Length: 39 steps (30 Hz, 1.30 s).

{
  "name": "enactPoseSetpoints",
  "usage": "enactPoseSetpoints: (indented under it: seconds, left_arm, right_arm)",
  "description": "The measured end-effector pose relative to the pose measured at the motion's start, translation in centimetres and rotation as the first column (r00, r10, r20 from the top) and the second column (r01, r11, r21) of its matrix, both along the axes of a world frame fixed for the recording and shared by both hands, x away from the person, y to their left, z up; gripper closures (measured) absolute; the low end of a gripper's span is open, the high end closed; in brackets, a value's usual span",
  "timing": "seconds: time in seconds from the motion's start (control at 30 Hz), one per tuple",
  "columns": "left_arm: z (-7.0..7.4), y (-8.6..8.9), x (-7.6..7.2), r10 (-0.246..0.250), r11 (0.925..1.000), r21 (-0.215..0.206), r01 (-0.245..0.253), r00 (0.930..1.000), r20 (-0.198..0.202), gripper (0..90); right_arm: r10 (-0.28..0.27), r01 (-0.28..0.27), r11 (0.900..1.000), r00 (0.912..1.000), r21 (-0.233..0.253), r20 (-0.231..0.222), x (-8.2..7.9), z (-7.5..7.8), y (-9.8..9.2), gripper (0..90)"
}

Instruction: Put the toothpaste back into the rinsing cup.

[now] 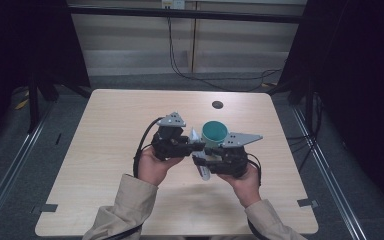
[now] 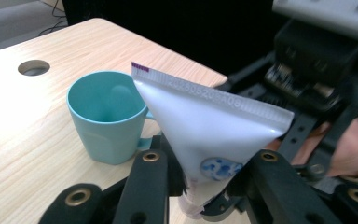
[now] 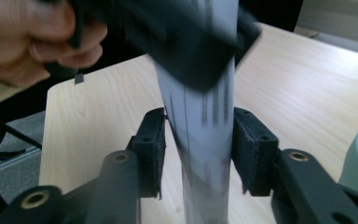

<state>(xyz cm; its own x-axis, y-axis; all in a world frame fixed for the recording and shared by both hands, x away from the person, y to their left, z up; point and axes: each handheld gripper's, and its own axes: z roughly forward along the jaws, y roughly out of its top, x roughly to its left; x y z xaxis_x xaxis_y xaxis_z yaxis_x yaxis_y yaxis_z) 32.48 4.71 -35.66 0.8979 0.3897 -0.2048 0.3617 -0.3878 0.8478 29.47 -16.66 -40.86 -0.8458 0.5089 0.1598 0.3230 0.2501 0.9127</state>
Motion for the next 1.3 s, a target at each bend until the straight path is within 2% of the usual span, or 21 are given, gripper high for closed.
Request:
enactPoseSetpoints:
  seconds: [0.17, 0.23, 0.27, 0.33, 0.4, 0.5, 0.57, 0.67, 0.7, 0.77, 0.87, 0.9, 0.97, 1.17, 1.3]
  left_arm:
    - [-0.2, 0.0, 0.2, 0.001, 0.9999, -0.015, -0.001, 1.0000, -0.003, 74.6]
    - [-0.2, 0.0, 0.3, -0.017, 0.9995, -0.026, 0.017, 0.9996, -0.020, 70.9]
    - [-0.3, 0.0, 0.4, -0.017, 0.9996, -0.021, 0.017, 0.9997, -0.019, 68.8]
    - [-0.2, 0.2, 0.3, -0.007, 0.9992, -0.040, 0.007, 0.9999, 0.010, 62.1]
    - [0.1, 0.9, 0.1, 0.014, 0.9963, -0.085, -0.011, 0.9994, 0.032, 44.1]
    - [0.5, 2.4, -0.2, 0.045, 0.9943, -0.100, -0.037, 0.9959, 0.078, 31.0]
    - [0.3, 3.3, -0.4, 0.059, 0.9942, -0.095, -0.050, 0.9935, 0.098, 29.4]
    - [-0.7, 4.4, -0.7, 0.071, 0.9941, -0.089, -0.061, 0.9909, 0.114, 24.1]
    - [-1.3, 4.7, -0.7, 0.074, 0.9945, -0.083, -0.065, 0.9905, 0.116, 20.0]
    - [-2.5, 5.2, -0.7, 0.077, 0.9949, -0.074, -0.069, 0.9909, 0.110, 18.8]
    - [-4.7, 5.7, -1.0, 0.066, 0.9978, -0.005, -0.066, 0.9915, 0.112, 19.3]
    - [-5.5, 5.8, -1.1, 0.056, 0.9982, 0.018, -0.058, 0.9928, 0.106, 18.6]
    - [-6.9, 6.0, -1.3, 0.041, 0.9978, 0.048, -0.046, 0.9945, 0.096, 17.5]
    - [-10.3, 6.4, -1.6, 0.035, 0.9904, 0.131, -0.044, 0.9972, 0.065, 15.2]
    - [-11.7, 6.7, -1.9, 0.034, 0.9848, 0.168, -0.044, 0.9977, 0.059, 14.5]
  right_arm:
    - [0.016, -0.016, 1.000, 0.9999, -0.020, -0.007, 0.3, 0.4, 0.0, 64.0]
    - [0.016, -0.016, 0.999, 0.9999, -0.032, 0.002, 0.2, 0.4, 0.0, 73.7]
    - [0.029, -0.029, 0.999, 0.9995, -0.030, 0.008, 0.2, 0.3, -0.2, 75.3]
    - [0.028, -0.028, 0.999, 0.9996, -0.031, 0.005, 0.3, 0.2, -0.2, 76.6]
    - [0.022, -0.022, 0.999, 0.9997, -0.031, 0.008, 0.4, 0.3, -0.4, 76.7]
    - [-0.021, 0.021, 1.000, 0.9997, -0.016, 0.016, 0.7, 0.3, -1.5, 76.7]
    - [-0.048, 0.048, 0.999, 0.9985, 0.012, 0.027, 0.8, 0.6, -2.3, 76.7]
    - [-0.093, 0.090, 0.995, 0.9944, 0.045, 0.051, 0.9, 1.2, -3.2, 76.7]
    - [-0.120, 0.116, 0.992, 0.9907, 0.058, 0.064, 1.1, 1.5, -3.7, 76.7]
    - [-0.136, 0.131, 0.988, 0.9880, 0.076, 0.073, 1.3, 1.8, -4.0, 76.7]
    - [-0.151, 0.144, 0.986, 0.9849, 0.088, 0.084, 1.5, 2.1, -4.2, 76.6]
    - [-0.168, 0.159, 0.983, 0.9813, 0.091, 0.095, 1.7, 2.5, -4.4, 76.6]
    - [-0.174, 0.165, 0.982, 0.9796, 0.092, 0.101, 1.9, 2.6, -4.4, 76.6]
    - [-0.205, 0.192, 0.975, 0.9724, 0.113, 0.112, 2.9, 3.4, -4.6, 76.6]
    - [-0.229, 0.215, 0.970, 0.9660, 0.114, 0.121, 3.7, 3.8, -4.6, 76.6]
